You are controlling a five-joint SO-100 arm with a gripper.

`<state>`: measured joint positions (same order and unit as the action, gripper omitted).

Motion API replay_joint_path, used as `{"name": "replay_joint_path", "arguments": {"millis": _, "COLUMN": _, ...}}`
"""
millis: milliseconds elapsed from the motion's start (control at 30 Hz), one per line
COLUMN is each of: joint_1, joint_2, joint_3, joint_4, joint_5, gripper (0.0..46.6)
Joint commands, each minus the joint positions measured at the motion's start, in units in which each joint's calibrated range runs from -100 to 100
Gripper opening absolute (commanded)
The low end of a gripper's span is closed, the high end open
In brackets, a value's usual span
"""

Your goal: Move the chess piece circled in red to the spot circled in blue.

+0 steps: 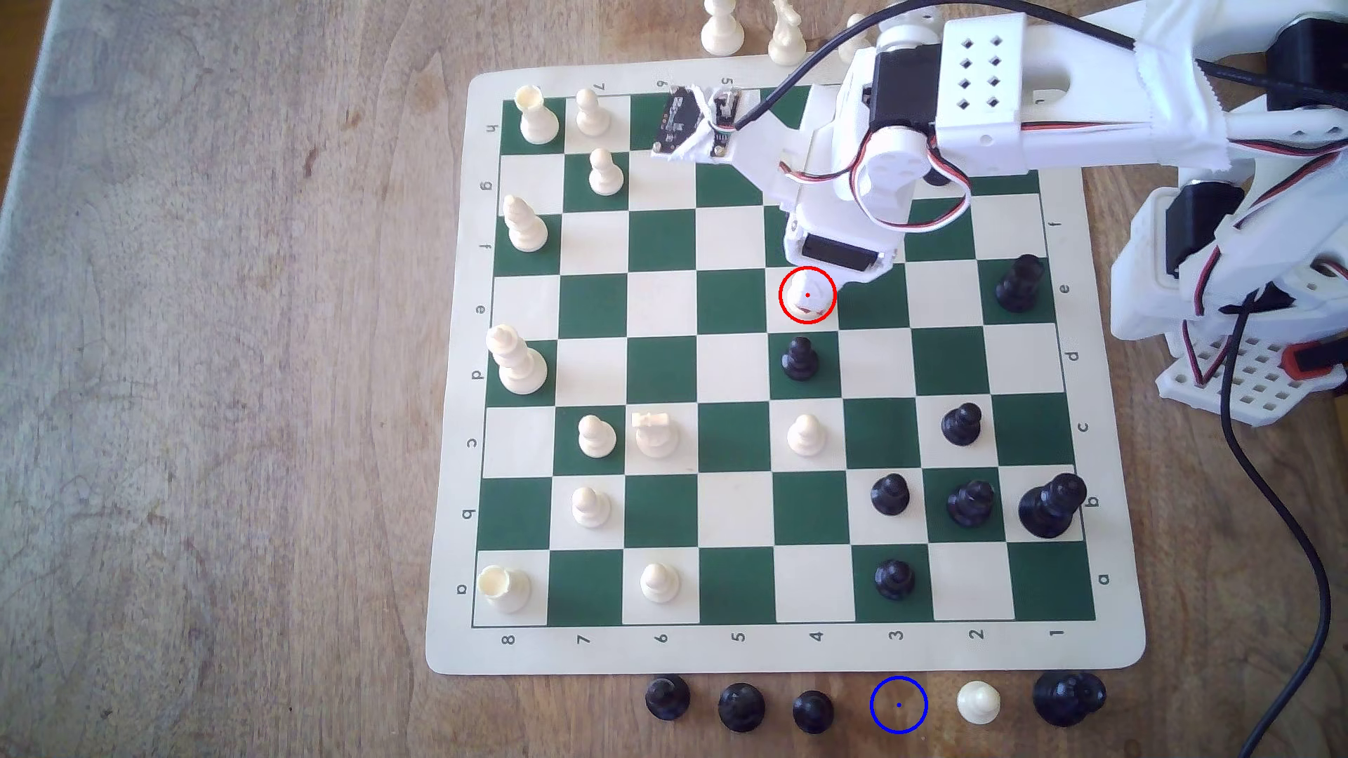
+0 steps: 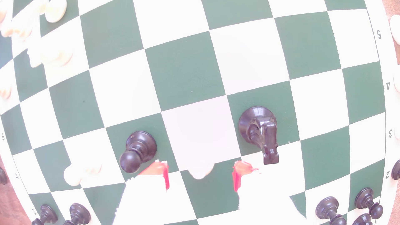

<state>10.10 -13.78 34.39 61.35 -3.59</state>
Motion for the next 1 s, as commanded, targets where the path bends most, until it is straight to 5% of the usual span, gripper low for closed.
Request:
{"name": "replay_joint_path", "arguments": {"millis": 0, "joint_1": -0.2, "joint_2": -0.2, "joint_3": -0.2, "joint_4": -1.2, "joint_5": -0.4, "gripper": 16.0}}
{"name": "replay_joint_path", "arguments": {"millis": 967, "joint_1": -1.7, "joint_2": 2.8, "joint_3": 0.5, "joint_4": -4.5, "joint_5": -1.3, "gripper": 12.9}}
